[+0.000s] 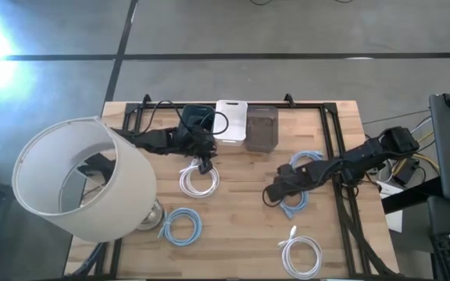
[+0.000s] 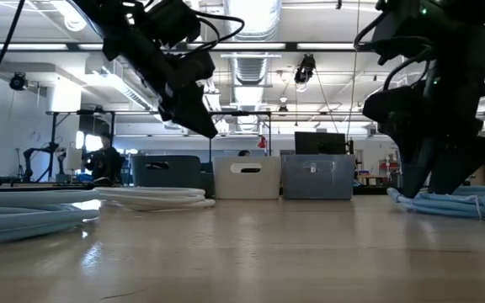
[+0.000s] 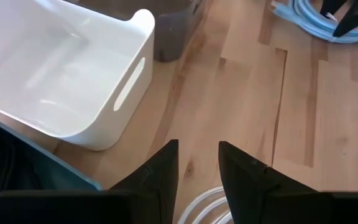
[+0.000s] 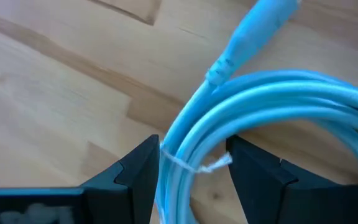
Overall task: Pick & Place USB Port
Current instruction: Put the middle right light blue HDMI cable into the black bin
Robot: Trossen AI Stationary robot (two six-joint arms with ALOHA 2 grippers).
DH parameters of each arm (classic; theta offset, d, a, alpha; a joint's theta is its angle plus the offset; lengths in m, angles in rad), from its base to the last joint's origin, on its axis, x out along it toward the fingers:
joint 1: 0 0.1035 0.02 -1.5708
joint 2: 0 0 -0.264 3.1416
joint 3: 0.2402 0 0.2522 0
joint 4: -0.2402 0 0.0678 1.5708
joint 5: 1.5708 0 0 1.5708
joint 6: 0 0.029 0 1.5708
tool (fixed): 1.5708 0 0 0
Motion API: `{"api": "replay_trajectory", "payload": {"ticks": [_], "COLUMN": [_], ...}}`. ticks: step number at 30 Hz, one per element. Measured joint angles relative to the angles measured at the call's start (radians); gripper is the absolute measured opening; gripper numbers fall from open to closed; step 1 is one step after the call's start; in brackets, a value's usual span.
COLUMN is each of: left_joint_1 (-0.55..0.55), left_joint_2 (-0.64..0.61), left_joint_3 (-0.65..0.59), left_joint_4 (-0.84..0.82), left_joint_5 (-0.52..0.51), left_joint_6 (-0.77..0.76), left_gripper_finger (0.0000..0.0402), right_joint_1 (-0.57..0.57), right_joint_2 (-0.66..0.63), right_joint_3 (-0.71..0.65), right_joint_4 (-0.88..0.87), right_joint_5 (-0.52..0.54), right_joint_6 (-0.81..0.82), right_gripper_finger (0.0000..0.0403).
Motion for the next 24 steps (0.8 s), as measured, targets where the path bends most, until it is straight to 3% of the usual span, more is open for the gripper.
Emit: {"api": "replay_trajectory", "payload": {"ticks": [8, 19, 24], "left_joint_1": [0.0, 0.0, 0.0], "left_joint_2": [0.001, 0.001, 0.001], "left_joint_3": [-0.016, -0.021, -0.024], "left_joint_4": [0.0, 0.003, 0.006], "left_joint_5": [-0.001, -0.007, -0.007], "left_joint_6": [-0.002, -0.004, -0.004], "left_gripper_finger": [0.0117, 0.0117, 0.0117], "right_joint_1": [0.001, -0.001, 0.001], "right_joint_2": [-0.005, 0.001, 0.003], "right_joint_3": [-0.071, -0.019, 0.073], "right_joint_4": [0.058, 0.159, 0.222], "right_joint_5": [0.021, -0.01, -0.08], "right_joint_6": [-0.038, -0.228, -0.362], "right_gripper_finger": [0.0171, 0.0041, 0.0033]}}
